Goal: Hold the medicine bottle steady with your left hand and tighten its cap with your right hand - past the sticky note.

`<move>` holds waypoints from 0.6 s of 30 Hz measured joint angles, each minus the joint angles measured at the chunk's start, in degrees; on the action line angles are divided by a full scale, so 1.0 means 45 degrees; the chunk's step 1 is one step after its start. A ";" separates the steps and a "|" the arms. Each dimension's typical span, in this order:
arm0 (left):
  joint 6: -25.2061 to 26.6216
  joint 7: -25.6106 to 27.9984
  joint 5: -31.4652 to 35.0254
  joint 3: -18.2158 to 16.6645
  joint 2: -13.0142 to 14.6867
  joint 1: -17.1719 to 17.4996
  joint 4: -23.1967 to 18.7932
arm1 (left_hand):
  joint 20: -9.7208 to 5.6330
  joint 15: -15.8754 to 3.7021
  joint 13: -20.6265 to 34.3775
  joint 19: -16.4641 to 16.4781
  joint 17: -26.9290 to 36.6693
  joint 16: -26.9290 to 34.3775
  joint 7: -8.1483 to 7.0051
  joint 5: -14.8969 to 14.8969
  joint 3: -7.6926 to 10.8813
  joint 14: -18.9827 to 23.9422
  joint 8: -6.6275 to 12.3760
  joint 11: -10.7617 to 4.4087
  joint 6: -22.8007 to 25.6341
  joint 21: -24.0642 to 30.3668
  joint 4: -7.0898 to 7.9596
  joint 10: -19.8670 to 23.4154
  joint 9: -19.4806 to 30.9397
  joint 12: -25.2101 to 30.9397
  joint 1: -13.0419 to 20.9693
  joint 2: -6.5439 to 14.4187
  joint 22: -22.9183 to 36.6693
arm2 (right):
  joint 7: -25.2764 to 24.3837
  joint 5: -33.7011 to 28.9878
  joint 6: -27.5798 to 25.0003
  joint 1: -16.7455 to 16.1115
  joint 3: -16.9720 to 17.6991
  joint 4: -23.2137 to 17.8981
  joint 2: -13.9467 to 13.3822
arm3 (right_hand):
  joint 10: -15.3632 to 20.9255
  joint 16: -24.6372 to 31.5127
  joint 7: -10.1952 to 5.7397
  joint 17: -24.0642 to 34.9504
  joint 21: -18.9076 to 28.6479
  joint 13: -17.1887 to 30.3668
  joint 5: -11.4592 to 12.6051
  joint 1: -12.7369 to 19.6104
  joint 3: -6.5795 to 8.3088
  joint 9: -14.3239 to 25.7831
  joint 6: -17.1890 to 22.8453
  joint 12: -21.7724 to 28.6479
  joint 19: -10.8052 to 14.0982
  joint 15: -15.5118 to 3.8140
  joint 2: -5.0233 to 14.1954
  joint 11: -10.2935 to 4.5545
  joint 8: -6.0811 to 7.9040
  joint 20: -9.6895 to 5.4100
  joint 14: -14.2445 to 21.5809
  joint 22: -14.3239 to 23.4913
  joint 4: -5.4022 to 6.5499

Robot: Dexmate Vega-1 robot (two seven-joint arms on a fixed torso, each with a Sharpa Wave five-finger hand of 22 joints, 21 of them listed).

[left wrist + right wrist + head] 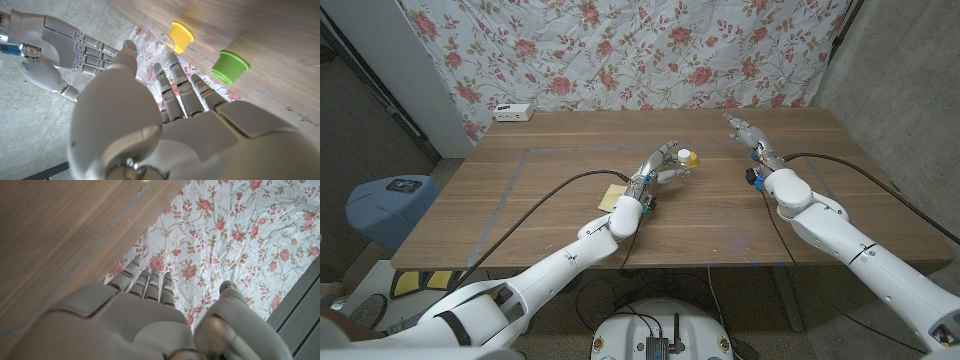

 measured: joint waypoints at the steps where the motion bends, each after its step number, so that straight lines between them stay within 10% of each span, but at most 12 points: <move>1: 0.0023 0.0009 0.0006 -0.0001 0.0004 0.0006 -0.0015 | 0.0000 0.0000 0.0000 0.0000 0.0000 0.0000 0.0000 0.0000 0.0037 0.0000 0.0000 0.0000 0.0000 0.0000 -0.0037 0.0000 0.0000 0.0000 0.0000 0.0000 0.0000 | -0.0023 -0.0073 -0.0089 -0.0008 -0.0031 -0.0196 -0.0082 | 0.0000 0.0000 0.0000 0.0000 0.0000 0.0000 0.0000 0.0011 -0.0022 0.0009 0.0000 0.0000 0.0000 0.0000 -0.0011 0.0000 0.0000 0.0000 0.0000 0.0000 -0.0022; 18: 0.0100 0.0011 0.0085 0.0025 0.0060 -0.0018 -0.0077 | 0.0000 -0.0043 0.0060 0.0000 0.0001 -0.0054 -0.0070 0.0000 0.0159 0.0044 -0.0031 0.0000 0.0067 -0.0049 -0.0047 0.0000 -0.0001 -0.0017 -0.0202 -0.0062 0.0000 | -0.0212 -0.1235 -0.1594 -0.0139 -0.0229 -0.1828 -0.0672 | -0.0117 0.0000 0.0024 0.0002 0.0000 -0.0001 0.0000 0.0538 0.0033 0.0065 0.0159 0.0000 0.0116 0.0000 -0.0171 0.0117 0.0095 -0.0019 -0.0001 0.0001 -0.0468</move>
